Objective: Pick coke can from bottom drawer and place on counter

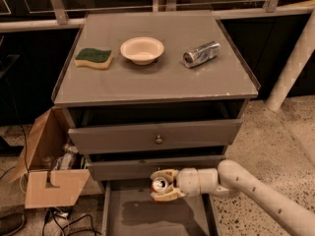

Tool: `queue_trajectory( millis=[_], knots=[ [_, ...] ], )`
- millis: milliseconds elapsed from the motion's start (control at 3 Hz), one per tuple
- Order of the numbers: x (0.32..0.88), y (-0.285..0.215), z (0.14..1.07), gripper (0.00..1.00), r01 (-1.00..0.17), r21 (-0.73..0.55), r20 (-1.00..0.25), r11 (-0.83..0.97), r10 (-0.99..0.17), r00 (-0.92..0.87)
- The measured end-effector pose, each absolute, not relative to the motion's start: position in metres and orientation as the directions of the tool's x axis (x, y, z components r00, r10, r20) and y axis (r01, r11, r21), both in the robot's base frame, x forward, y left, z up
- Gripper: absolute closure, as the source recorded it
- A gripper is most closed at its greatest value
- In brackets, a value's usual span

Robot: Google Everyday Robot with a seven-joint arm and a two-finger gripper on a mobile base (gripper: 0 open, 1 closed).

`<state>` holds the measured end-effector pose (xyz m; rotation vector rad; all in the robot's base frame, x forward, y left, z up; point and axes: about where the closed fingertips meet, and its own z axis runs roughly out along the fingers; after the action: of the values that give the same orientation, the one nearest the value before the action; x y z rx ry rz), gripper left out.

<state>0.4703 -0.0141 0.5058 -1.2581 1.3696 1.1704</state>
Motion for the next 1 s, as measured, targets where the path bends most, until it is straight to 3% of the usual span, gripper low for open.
queue_trajectory(
  millis=[333,1000],
  knots=[
    [0.472,-0.052,0.57,1.0,-0.995,-0.025,-0.98,0.101,-0.198,0.005],
    [0.477,-0.062,0.592,1.0,-0.991,-0.042,-0.981,0.125,-0.195,0.018]
  ],
)
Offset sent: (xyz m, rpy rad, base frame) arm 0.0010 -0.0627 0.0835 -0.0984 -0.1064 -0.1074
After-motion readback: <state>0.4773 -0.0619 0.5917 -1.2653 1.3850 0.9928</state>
